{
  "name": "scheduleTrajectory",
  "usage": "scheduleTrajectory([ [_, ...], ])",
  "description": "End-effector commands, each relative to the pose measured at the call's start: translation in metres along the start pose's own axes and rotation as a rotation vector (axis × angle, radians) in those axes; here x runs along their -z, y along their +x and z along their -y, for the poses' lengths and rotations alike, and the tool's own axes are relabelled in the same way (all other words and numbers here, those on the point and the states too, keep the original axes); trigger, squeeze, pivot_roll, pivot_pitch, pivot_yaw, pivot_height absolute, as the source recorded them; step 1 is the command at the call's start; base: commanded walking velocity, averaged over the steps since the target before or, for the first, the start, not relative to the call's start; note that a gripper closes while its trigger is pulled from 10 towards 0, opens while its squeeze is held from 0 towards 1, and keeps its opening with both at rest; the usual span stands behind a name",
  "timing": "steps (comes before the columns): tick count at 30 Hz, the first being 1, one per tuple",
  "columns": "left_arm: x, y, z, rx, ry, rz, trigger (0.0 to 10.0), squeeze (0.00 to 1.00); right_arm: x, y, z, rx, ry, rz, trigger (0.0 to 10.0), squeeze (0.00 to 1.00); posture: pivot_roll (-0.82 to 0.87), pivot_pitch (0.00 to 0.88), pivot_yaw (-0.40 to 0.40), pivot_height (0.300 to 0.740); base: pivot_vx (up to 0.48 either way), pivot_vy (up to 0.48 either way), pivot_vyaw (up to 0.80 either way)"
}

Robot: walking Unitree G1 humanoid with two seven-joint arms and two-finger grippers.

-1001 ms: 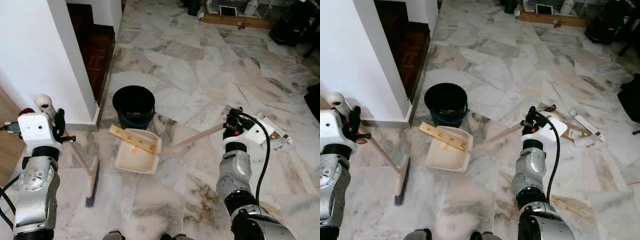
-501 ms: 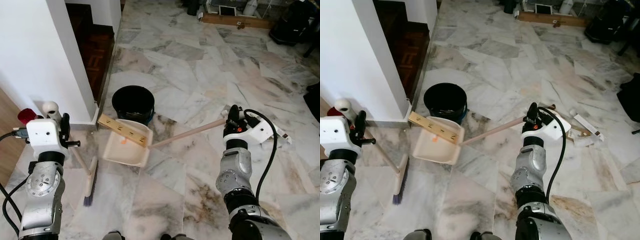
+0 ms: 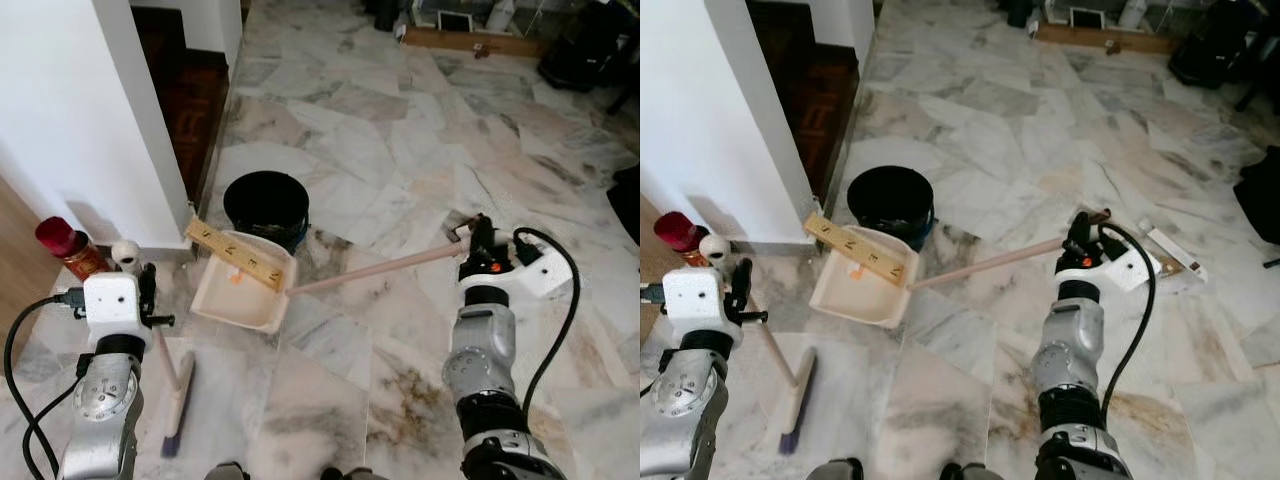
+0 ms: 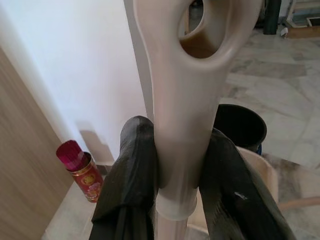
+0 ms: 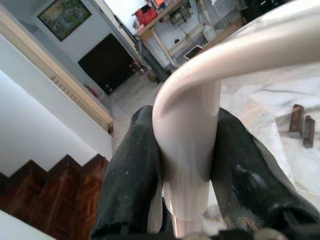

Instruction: Sweep floor

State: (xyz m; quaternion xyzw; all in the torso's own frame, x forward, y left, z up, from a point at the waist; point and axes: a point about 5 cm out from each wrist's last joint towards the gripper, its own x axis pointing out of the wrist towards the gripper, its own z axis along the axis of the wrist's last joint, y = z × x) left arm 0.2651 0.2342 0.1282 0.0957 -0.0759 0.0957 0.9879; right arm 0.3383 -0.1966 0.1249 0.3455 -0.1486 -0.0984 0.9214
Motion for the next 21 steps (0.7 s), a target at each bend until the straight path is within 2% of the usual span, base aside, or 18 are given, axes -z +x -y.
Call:
scheduleTrajectory([
  [1, 0.000, -0.001, 0.004, 0.007, 0.006, 0.018, 10.0, 0.00, -0.010, 0.001, 0.002, 0.010, 0.099, 0.045, 10.0, 0.00, 0.19, 0.136, -0.103, 0.740, 0.000, 0.000, 0.00],
  [3, 0.000, -0.001, 0.005, 0.006, 0.003, 0.019, 10.0, 0.00, -0.008, -0.002, 0.009, 0.046, 0.129, 0.034, 10.0, 0.00, 0.19, 0.136, -0.104, 0.740, 0.000, 0.000, 0.00],
  [7, 0.000, -0.002, 0.004, 0.001, 0.004, 0.025, 10.0, 0.00, -0.014, -0.003, 0.013, 0.072, 0.143, 0.048, 10.0, 0.00, 0.18, 0.136, -0.104, 0.740, 0.000, 0.000, 0.00],
  [21, 0.000, -0.001, 0.005, -0.021, 0.005, 0.038, 10.0, 0.00, -0.028, 0.006, 0.003, 0.036, 0.165, 0.091, 10.0, 0.00, 0.18, 0.126, -0.106, 0.740, 0.000, 0.000, 0.00],
])
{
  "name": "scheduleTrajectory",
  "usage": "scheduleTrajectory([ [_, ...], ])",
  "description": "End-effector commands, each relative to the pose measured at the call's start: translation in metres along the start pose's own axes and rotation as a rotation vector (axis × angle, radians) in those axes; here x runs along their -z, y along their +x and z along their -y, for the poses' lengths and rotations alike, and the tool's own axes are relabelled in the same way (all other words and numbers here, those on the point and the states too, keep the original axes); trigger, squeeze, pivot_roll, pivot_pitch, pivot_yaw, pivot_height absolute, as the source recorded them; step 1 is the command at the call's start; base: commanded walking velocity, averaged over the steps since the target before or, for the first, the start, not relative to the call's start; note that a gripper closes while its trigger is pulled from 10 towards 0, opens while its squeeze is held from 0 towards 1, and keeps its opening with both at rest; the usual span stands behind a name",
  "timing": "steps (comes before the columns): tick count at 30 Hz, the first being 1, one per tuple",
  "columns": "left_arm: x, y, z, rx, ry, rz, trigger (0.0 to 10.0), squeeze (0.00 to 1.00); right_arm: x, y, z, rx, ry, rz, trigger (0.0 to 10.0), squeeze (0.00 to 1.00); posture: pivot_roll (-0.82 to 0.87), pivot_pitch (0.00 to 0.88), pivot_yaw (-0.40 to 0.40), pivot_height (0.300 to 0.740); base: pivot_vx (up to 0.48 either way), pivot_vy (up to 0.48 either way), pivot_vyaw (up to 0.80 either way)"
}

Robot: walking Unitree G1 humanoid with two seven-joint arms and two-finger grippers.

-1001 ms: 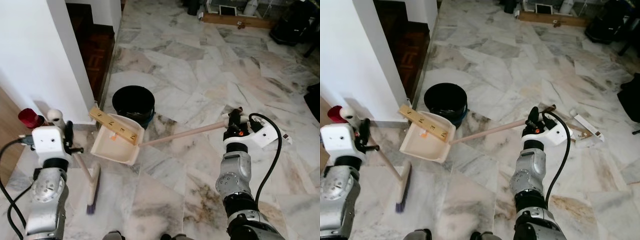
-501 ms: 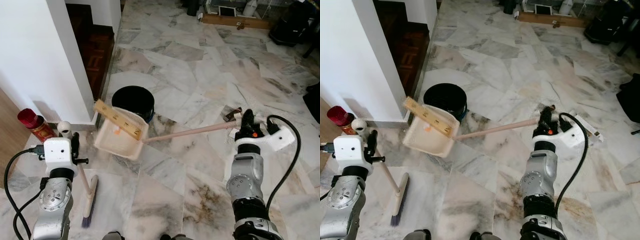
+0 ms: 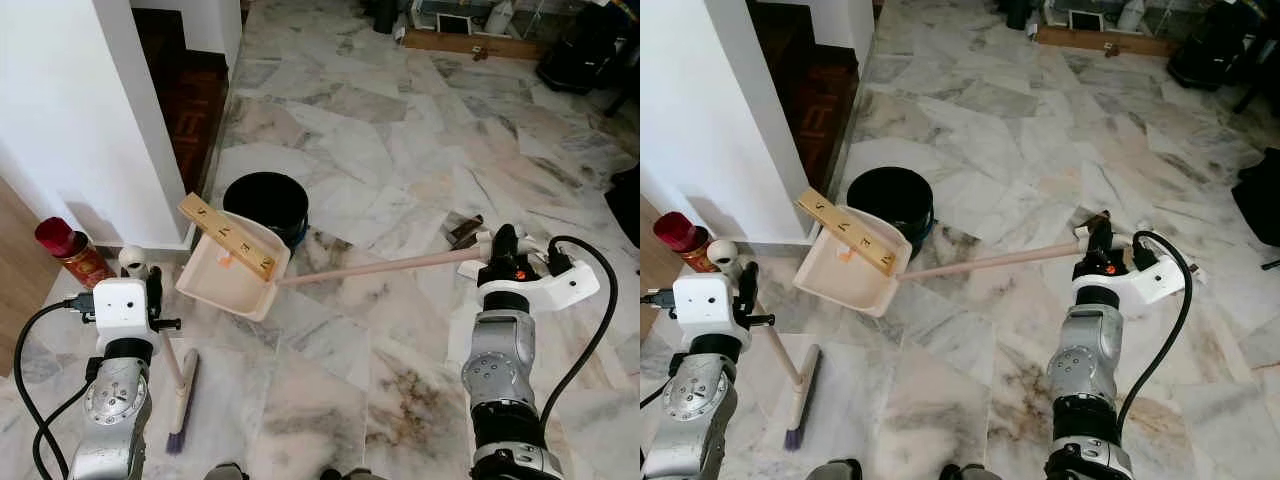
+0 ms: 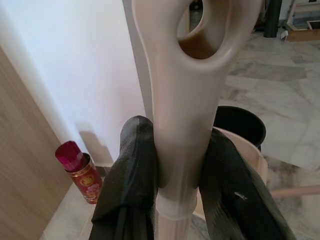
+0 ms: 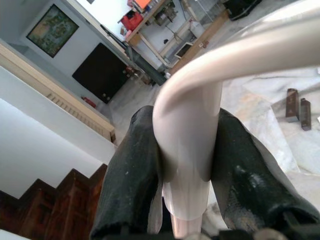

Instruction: Sweep floor

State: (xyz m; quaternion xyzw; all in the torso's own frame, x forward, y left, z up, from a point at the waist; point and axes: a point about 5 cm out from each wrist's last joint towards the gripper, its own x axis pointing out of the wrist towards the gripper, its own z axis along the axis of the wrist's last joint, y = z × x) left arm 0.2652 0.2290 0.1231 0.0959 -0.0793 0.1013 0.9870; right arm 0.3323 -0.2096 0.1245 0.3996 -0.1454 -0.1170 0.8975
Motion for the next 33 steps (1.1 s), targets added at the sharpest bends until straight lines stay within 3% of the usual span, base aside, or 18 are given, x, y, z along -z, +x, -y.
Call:
scheduleTrajectory([
  [1, -0.0043, 0.0012, -0.0015, -0.011, 0.004, 0.034, 10.0, 0.00, -0.0181, 0.0077, -0.0106, -0.028, 0.060, 0.085, 10.0, 0.00, 0.18, 0.125, -0.106, 0.740, 0.000, 0.000, 0.00],
  [33, -0.0074, 0.0027, -0.0037, -0.026, 0.009, 0.065, 10.0, 0.00, -0.0214, 0.0100, -0.0180, -0.045, 0.088, 0.085, 10.0, 0.00, 0.18, 0.110, -0.112, 0.740, 0.254, 0.000, 0.00],
])
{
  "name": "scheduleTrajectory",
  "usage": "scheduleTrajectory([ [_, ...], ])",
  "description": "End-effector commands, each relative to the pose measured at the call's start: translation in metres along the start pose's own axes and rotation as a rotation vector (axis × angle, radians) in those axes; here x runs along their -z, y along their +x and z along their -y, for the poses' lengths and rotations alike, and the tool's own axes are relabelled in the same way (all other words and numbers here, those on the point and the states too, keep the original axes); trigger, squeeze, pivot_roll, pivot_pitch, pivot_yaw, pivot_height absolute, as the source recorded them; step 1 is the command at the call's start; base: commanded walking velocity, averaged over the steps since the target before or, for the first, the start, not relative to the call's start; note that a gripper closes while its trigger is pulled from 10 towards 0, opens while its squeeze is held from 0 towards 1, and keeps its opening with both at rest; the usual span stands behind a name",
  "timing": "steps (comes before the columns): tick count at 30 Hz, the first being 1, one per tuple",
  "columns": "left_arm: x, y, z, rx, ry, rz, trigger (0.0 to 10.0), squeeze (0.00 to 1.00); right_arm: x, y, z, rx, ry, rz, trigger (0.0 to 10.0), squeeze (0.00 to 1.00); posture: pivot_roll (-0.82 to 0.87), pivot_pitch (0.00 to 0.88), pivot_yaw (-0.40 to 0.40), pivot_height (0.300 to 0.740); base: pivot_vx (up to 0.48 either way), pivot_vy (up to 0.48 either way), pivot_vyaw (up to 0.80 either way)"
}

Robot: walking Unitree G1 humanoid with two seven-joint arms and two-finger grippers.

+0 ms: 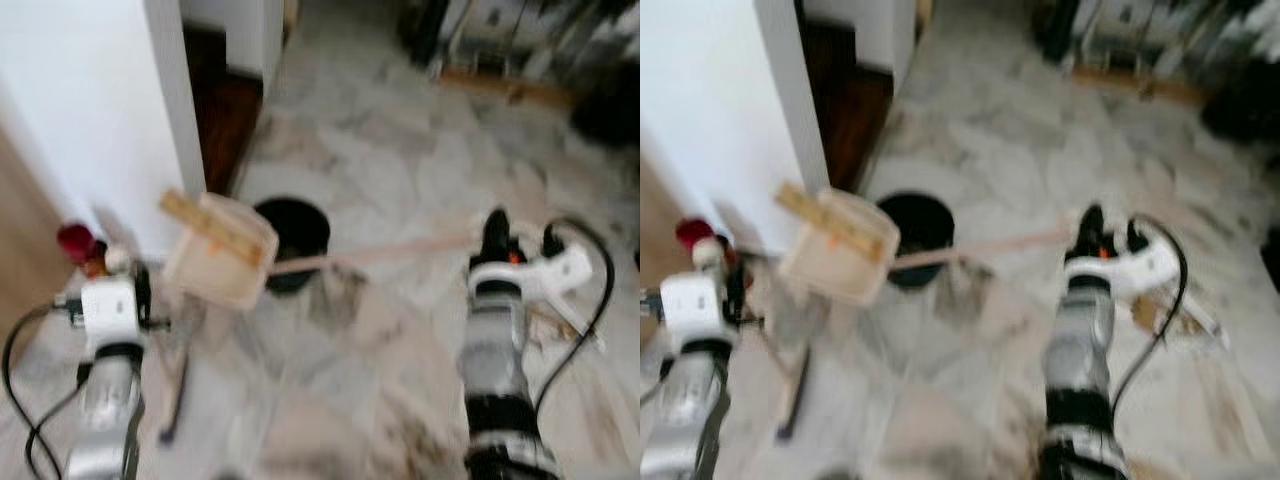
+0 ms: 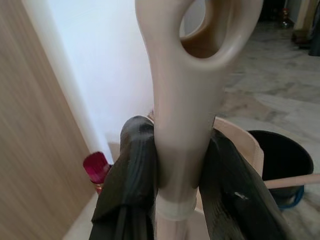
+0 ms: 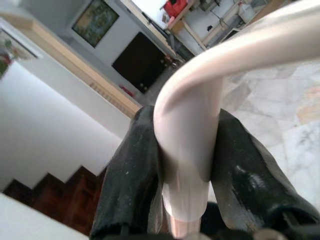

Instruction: Sweep floor

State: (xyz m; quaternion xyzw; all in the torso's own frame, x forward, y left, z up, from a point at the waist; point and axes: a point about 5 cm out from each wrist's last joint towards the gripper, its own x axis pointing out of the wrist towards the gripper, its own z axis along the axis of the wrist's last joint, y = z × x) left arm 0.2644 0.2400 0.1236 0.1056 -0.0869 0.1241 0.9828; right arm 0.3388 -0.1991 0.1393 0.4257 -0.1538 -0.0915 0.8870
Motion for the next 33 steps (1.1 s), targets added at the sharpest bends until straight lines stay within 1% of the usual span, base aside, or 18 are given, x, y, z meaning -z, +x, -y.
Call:
scheduleTrajectory([
  [1, -0.0094, 0.0014, 0.0068, 0.018, -0.014, 0.053, 10.0, 0.00, -0.0216, 0.0046, -0.0003, -0.004, 0.022, 0.093, 10.0, 0.00, 0.18, 0.112, -0.111, 0.740, 0.259, 0.000, 0.00],
  [11, -0.0100, 0.0023, 0.0059, 0.017, -0.011, 0.059, 10.0, 0.00, -0.0207, 0.0052, 0.0006, 0.006, 0.037, 0.083, 10.0, 0.00, 0.19, 0.114, -0.113, 0.740, 0.256, 0.000, 0.00],
  [16, -0.0103, 0.0024, 0.0058, 0.017, -0.011, 0.059, 10.0, 0.00, -0.0209, 0.0058, 0.0015, 0.009, 0.040, 0.078, 10.0, 0.00, 0.18, 0.118, -0.113, 0.740, 0.256, 0.000, -0.79],
  [33, -0.0119, 0.0027, 0.0036, 0.011, -0.006, 0.069, 10.0, 0.00, -0.0218, 0.0058, 0.0009, 0.011, 0.056, 0.088, 10.0, 0.00, 0.19, 0.121, -0.112, 0.740, 0.258, 0.000, 0.00],
])
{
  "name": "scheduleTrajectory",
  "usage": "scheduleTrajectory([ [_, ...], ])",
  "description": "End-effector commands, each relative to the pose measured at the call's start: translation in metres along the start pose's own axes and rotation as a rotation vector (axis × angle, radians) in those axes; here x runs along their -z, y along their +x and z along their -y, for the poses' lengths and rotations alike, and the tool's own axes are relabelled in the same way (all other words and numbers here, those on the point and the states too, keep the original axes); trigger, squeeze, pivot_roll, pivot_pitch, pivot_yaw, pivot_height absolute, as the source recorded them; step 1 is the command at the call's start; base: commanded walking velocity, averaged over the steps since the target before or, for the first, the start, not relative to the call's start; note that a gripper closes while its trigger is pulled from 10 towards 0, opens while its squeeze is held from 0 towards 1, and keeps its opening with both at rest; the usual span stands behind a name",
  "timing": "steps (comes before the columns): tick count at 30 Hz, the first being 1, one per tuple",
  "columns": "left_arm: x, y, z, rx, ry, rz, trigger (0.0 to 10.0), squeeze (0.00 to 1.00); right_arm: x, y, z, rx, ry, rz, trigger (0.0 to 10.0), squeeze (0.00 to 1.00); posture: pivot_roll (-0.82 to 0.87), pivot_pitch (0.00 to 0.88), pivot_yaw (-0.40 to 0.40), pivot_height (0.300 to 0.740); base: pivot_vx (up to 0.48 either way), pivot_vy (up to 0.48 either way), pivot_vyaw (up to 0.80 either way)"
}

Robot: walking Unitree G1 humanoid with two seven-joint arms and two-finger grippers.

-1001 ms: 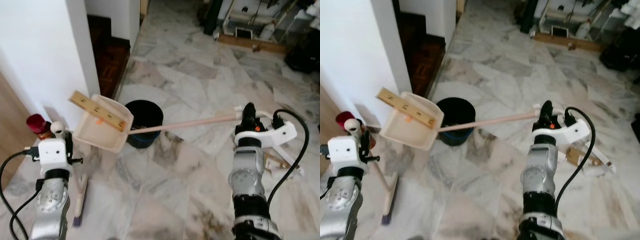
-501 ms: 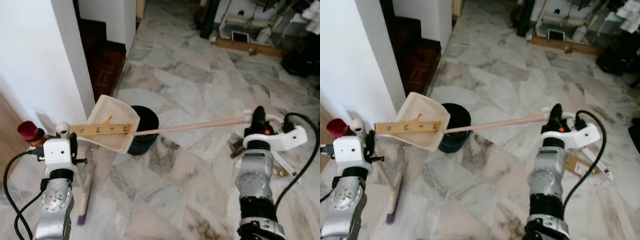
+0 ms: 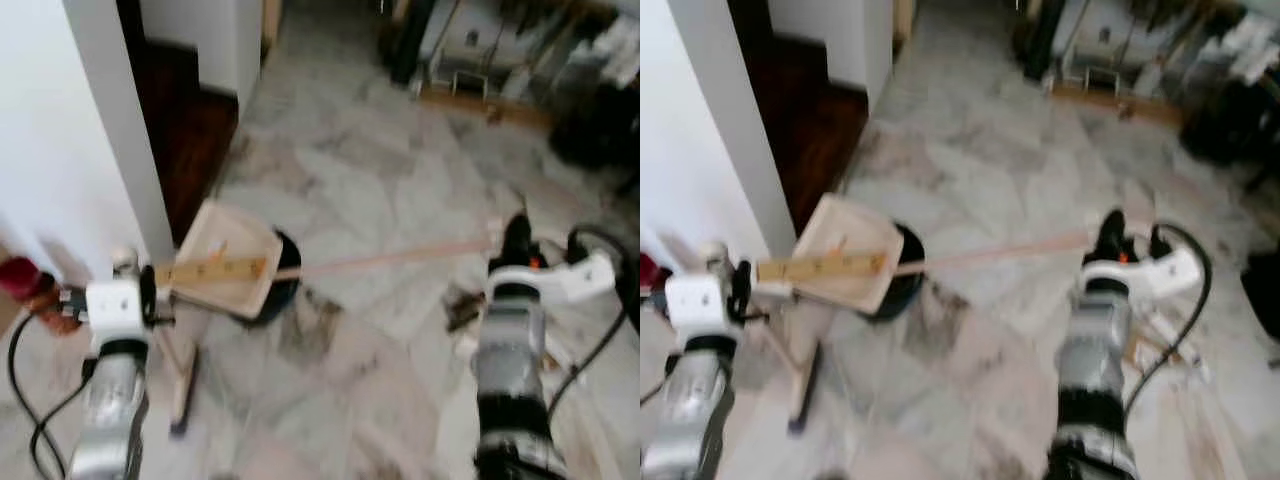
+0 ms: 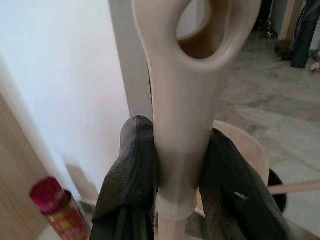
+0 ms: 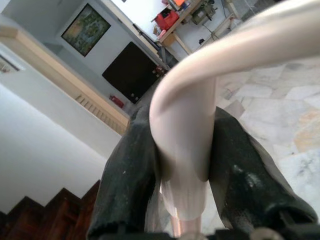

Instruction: Sweep floor

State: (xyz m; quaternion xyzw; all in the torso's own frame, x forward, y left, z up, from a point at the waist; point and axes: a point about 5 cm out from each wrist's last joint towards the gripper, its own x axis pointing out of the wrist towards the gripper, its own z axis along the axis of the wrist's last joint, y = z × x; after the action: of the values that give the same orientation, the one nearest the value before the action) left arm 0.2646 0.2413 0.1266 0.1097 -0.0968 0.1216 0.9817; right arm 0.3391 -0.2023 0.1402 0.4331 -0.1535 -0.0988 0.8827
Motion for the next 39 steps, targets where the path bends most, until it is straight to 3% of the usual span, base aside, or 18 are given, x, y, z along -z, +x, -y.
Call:
scheduleTrajectory([
  [1, -0.0094, 0.0019, 0.0052, 0.007, -0.011, 0.048, 10.0, 0.00, -0.0191, 0.0046, -0.0007, -0.006, 0.043, 0.082, 10.0, 0.00, 0.19, 0.121, -0.112, 0.740, 0.259, 0.000, 0.00],
  [22, -0.0102, 0.0020, 0.0042, -0.005, -0.013, 0.055, 10.0, 0.00, -0.0200, 0.0065, -0.0048, -0.028, 0.006, 0.072, 10.0, 0.00, 0.18, 0.119, -0.117, 0.740, 0.255, 0.000, 0.00],
  [26, -0.0100, 0.0020, 0.0044, -0.005, -0.013, 0.055, 10.0, 0.00, -0.0192, 0.0070, -0.0048, -0.027, -0.006, 0.065, 10.0, 0.00, 0.18, 0.117, -0.119, 0.740, 0.251, 0.000, 0.76],
  [39, -0.0106, 0.0030, 0.0042, -0.008, -0.014, 0.060, 10.0, 0.00, -0.0172, 0.0073, -0.0077, -0.039, 0.031, 0.054, 10.0, 0.00, 0.18, 0.112, -0.119, 0.740, 0.247, 0.000, 0.04],
])
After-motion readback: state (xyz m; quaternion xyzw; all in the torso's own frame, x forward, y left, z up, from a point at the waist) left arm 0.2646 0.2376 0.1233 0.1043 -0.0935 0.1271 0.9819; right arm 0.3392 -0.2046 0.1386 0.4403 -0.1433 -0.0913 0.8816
